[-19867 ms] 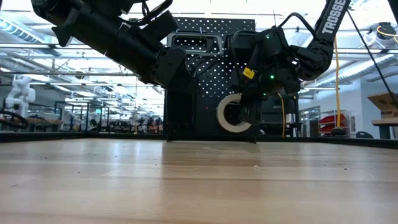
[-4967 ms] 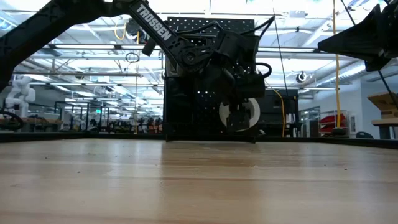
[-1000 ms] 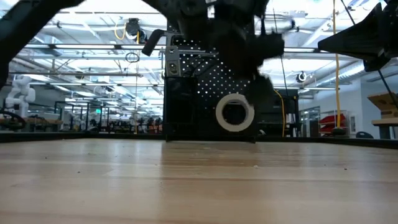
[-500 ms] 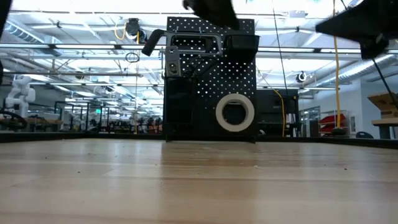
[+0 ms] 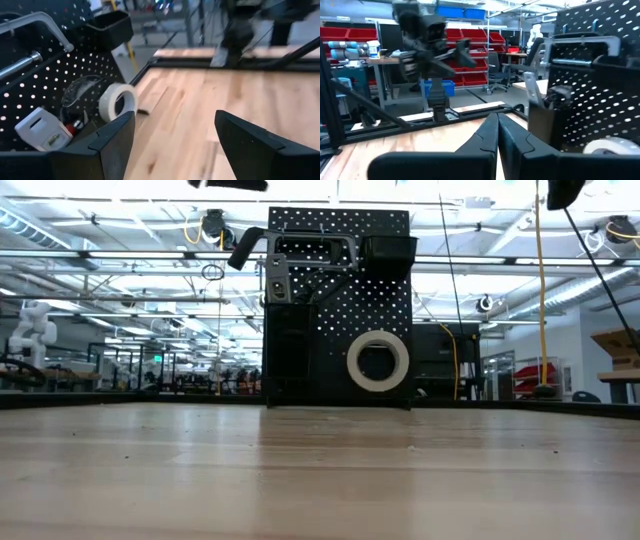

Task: Hang tools onto peg board
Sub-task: Return to Home Position

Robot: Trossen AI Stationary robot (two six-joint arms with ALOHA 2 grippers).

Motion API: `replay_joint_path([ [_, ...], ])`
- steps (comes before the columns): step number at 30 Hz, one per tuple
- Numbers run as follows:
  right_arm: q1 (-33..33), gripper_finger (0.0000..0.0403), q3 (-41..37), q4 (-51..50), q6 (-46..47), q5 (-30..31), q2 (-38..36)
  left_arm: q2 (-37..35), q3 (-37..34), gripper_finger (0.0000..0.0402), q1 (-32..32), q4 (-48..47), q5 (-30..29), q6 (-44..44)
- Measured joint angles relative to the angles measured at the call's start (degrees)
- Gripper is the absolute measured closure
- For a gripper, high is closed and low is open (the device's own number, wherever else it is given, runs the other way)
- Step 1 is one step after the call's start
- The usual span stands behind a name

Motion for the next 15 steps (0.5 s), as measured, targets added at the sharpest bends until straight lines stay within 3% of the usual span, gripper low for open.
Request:
replay_joint_path([
  [6,-2.1,0.0403,-0.1,-10.8,0.1,-0.6,-11.5,-10.2,-9.3,0.0123,-2.4,6.3,0.6,-0.1],
  [11,-6.3,0.0403,-0.1,-21.3,3.7,-9.6,-21.4,-15.9,-16.1,0.0123,-2.5,10.8,0.6,-0.2],
  [15,-9.2,0.0403,-0.1,-31.5,7.9,-12.3,-27.9,-19.4,-20.3,0.0123,-2.4,13.0,0.6,-0.1],
])
